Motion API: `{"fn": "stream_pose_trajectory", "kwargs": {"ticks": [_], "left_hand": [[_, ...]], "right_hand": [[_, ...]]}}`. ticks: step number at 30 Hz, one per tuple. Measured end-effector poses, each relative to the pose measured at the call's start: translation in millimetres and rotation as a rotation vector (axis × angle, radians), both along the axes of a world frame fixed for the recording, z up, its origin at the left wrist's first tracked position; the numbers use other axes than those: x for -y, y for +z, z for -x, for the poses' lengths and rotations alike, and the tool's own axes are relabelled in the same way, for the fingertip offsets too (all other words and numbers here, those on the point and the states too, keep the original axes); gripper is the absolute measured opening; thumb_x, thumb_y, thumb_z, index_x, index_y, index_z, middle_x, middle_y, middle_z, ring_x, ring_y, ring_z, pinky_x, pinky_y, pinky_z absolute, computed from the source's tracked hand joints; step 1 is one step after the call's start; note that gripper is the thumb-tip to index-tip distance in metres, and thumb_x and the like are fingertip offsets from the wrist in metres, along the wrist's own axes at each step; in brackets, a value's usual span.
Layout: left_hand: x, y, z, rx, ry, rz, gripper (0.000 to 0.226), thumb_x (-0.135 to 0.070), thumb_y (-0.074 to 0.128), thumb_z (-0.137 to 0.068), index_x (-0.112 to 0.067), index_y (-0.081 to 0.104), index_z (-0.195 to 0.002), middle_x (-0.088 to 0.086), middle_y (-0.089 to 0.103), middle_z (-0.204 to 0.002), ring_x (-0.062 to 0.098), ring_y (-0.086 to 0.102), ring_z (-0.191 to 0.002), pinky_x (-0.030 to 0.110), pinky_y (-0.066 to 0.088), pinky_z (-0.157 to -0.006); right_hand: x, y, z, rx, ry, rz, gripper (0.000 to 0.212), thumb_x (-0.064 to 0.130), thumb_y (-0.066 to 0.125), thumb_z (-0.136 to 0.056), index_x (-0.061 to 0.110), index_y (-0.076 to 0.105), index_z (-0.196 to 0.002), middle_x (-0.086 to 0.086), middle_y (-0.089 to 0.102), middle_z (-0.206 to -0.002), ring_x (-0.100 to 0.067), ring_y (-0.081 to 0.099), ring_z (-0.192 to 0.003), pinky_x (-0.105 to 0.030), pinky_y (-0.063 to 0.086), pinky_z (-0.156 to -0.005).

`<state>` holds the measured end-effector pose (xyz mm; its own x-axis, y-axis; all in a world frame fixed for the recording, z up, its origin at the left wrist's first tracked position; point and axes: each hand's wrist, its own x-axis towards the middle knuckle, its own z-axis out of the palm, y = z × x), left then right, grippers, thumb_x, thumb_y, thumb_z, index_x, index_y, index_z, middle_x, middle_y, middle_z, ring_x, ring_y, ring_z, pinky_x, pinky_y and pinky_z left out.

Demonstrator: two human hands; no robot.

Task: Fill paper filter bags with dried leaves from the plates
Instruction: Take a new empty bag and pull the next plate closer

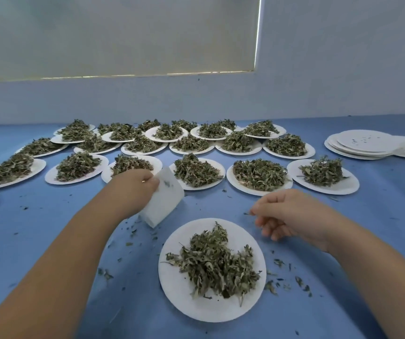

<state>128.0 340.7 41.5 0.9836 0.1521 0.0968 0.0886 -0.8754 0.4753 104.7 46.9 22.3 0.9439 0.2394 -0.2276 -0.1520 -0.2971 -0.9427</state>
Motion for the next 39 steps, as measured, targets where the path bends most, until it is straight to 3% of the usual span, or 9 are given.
{"fn": "stream_pose_trajectory", "kwargs": {"ticks": [3, 7, 12, 16, 19, 23, 28, 33, 39], "left_hand": [[5, -12, 1, 0.020, 0.004, 0.027, 0.033, -0.035, 0.045, -0.099, -0.012, 0.059, -0.079, 0.005, 0.054, -0.075, 0.015, 0.047, -0.063, 0.027, 0.031, -0.052], [12, -16, 7, 0.100, -0.053, 0.080, 0.037, -0.031, 0.047, -0.096, -0.013, 0.037, -0.065, 0.000, 0.037, -0.060, 0.015, 0.035, -0.053, 0.029, 0.025, -0.051], [13, -15, 13, 0.192, -0.150, 0.077, 0.026, -0.026, 0.053, -0.090, -0.007, 0.058, -0.073, 0.009, 0.055, -0.068, 0.011, 0.040, -0.051, 0.029, 0.032, -0.053], [13, -19, 18, 0.235, -0.174, 0.137, 0.027, -0.026, 0.062, -0.085, -0.015, 0.056, -0.061, 0.002, 0.057, -0.069, 0.009, 0.049, -0.062, 0.029, 0.035, -0.055], [14, -19, 17, 0.287, -0.173, 0.145, 0.033, -0.027, 0.063, -0.084, -0.006, 0.050, -0.063, 0.009, 0.051, -0.068, 0.007, 0.040, -0.056, 0.024, 0.029, -0.052], [17, -19, 20, 0.345, -0.182, 0.152, 0.029, -0.023, 0.069, -0.080, -0.011, 0.049, -0.061, -0.002, 0.046, -0.062, 0.003, 0.043, -0.058, 0.015, 0.034, -0.053], [28, -23, 24, 0.419, -0.226, 0.115, 0.036, -0.023, 0.075, -0.076, -0.018, 0.044, -0.058, -0.004, 0.044, -0.064, 0.003, 0.044, -0.063, 0.015, 0.034, -0.057], [32, -25, 26, 0.389, -0.191, 0.217, 0.036, -0.032, 0.076, -0.076, -0.012, 0.049, -0.063, -0.001, 0.046, -0.060, 0.005, 0.041, -0.053, 0.015, 0.034, -0.051], [28, -21, 26, 0.319, -0.109, 0.304, 0.040, -0.034, 0.076, -0.076, -0.016, 0.043, -0.061, -0.008, 0.037, -0.053, 0.004, 0.037, -0.044, 0.015, 0.031, -0.045]], "right_hand": [[-3, -1, -4, 0.126, -0.118, -0.012, 0.016, 0.019, 0.063, -0.090, 0.008, 0.072, -0.083, -0.004, 0.067, -0.068, -0.012, 0.058, -0.055, -0.022, 0.046, -0.050], [-26, 9, -11, 0.259, -0.115, 0.008, 0.009, 0.017, 0.064, -0.089, 0.013, 0.071, -0.084, 0.003, 0.067, -0.068, -0.009, 0.059, -0.054, -0.021, 0.048, -0.051], [-74, 32, -25, 0.526, 0.074, 0.162, 0.016, 0.024, 0.066, -0.087, 0.028, 0.064, -0.102, 0.005, 0.066, -0.083, -0.003, 0.062, -0.058, -0.017, 0.051, -0.053], [-109, 31, -35, 0.623, 0.167, 0.395, 0.027, 0.032, 0.062, -0.088, 0.029, 0.058, -0.115, 0.011, 0.056, -0.074, 0.000, 0.051, -0.062, -0.018, 0.037, -0.054], [-117, 21, -37, 0.627, 0.146, 0.391, 0.025, 0.033, 0.059, -0.088, 0.028, 0.058, -0.113, 0.013, 0.054, -0.073, -0.001, 0.054, -0.068, -0.020, 0.034, -0.055], [-112, 5, -37, 0.585, 0.051, 0.238, 0.016, 0.027, 0.059, -0.087, 0.028, 0.061, -0.103, 0.007, 0.060, -0.064, -0.014, 0.063, -0.068, -0.031, 0.050, -0.063], [-102, 5, -39, 0.426, -0.018, -0.007, 0.013, 0.021, 0.059, -0.086, 0.024, 0.063, -0.098, 0.002, 0.066, -0.066, -0.003, 0.057, -0.051, -0.018, 0.042, -0.048], [-102, 0, -33, 0.492, 0.072, 0.075, 0.020, 0.021, 0.061, -0.086, 0.025, 0.060, -0.106, 0.008, 0.057, -0.062, -0.006, 0.059, -0.055, -0.029, 0.047, -0.060], [-99, 2, -28, 0.467, 0.146, 0.011, 0.032, 0.026, 0.065, -0.084, 0.030, 0.056, -0.115, 0.005, 0.058, -0.079, -0.006, 0.063, -0.064, -0.033, 0.052, -0.064]]}}
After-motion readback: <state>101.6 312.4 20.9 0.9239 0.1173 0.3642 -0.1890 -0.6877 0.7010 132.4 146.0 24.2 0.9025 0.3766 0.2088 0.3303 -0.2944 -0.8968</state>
